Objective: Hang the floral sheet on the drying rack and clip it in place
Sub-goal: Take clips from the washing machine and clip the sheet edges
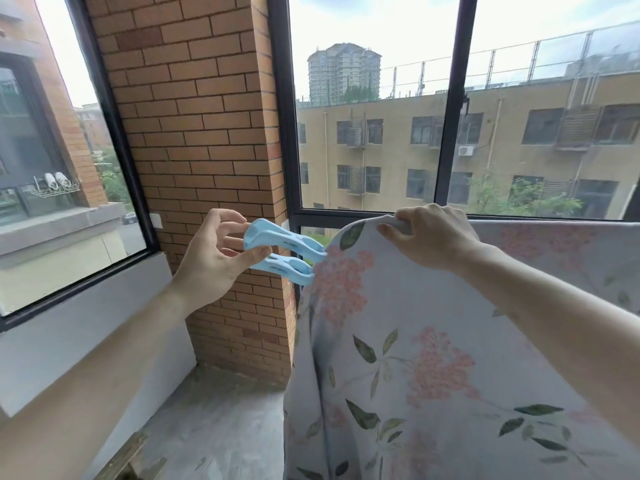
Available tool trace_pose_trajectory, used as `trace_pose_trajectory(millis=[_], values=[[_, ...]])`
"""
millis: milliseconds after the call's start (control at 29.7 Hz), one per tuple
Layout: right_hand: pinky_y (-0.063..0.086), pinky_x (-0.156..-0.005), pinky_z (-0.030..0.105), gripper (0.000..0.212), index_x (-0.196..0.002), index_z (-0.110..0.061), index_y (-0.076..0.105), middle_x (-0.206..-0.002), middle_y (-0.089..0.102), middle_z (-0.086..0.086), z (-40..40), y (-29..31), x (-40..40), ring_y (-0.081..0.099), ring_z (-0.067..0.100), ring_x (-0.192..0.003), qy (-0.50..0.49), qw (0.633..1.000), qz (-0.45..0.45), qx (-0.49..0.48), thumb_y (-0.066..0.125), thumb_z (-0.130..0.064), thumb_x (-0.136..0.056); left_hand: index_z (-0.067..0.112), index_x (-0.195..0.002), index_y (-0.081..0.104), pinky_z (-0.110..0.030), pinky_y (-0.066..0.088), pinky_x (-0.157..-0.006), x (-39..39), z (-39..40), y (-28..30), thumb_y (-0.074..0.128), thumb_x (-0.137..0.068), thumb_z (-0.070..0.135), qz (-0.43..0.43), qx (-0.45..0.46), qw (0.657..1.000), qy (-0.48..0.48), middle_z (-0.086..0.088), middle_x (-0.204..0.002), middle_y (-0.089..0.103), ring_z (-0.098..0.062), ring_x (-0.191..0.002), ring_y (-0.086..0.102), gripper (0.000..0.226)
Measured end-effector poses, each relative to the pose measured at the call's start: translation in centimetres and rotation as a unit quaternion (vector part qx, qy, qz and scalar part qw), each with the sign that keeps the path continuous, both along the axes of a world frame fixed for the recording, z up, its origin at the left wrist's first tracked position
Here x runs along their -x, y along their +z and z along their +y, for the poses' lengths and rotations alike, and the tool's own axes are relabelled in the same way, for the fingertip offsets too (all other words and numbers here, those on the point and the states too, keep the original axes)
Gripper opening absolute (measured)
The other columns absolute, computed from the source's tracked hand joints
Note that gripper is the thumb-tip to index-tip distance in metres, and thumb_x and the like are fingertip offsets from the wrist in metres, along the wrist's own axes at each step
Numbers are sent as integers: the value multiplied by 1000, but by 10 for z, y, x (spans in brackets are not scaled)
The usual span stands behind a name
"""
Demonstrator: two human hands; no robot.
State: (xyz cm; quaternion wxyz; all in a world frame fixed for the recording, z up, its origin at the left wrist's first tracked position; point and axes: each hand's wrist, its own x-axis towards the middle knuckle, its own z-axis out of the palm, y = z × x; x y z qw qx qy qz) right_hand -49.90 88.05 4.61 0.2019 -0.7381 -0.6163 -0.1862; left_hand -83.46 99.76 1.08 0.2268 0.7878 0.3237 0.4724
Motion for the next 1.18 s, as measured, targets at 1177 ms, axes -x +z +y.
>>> trace_pose_trajectory(millis=[1177], values=[[33, -70, 35, 48, -66, -29, 45, -67, 50, -12, -3, -1, -3, 52, 24, -74, -1, 1000, -1, -10, 43, -63, -99, 7, -59, 39, -41, 65, -69, -51, 5, 2, 87, -81, 12, -8, 21, 1000, -4, -15, -88, 76, -23, -81, 76, 53]])
